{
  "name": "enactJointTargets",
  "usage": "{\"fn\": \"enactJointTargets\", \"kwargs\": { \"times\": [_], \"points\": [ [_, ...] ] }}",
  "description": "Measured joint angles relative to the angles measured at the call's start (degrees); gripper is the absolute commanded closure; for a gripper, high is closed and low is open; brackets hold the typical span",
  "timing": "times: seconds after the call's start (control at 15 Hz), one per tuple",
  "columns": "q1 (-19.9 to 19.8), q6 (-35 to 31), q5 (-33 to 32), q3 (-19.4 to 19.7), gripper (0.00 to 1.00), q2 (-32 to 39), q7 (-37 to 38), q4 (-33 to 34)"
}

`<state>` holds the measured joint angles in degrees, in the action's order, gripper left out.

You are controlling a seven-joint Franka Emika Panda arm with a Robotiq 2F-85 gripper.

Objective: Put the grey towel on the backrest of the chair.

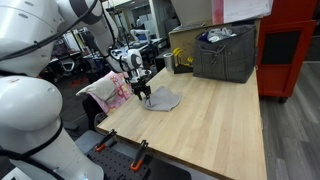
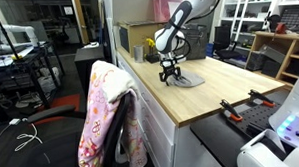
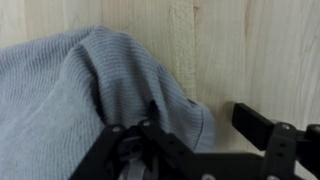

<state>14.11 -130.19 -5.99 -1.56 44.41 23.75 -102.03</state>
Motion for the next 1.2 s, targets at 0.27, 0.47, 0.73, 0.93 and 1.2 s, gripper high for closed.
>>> {"fn": "enactJointTargets", "kwargs": {
  "times": [0.27, 0.47, 0.73, 0.93, 1.2],
  "points": [
    [0.6, 0.2, 0.1, 0.0, 0.83, 0.5, 0.0, 1.5],
    [1.0, 1.0, 0.1, 0.1, 1.0, 0.4, 0.1, 2.4],
    [1.2, 3.7, 0.3, 0.3, 0.99, -0.4, 0.2, 2.6],
    [1.2, 7.4, 0.7, 0.3, 0.99, -2.9, 0.3, 2.4],
    [1.2, 13.4, 0.8, 0.3, 0.99, -8.7, 0.3, 2.2]
  ]
}}
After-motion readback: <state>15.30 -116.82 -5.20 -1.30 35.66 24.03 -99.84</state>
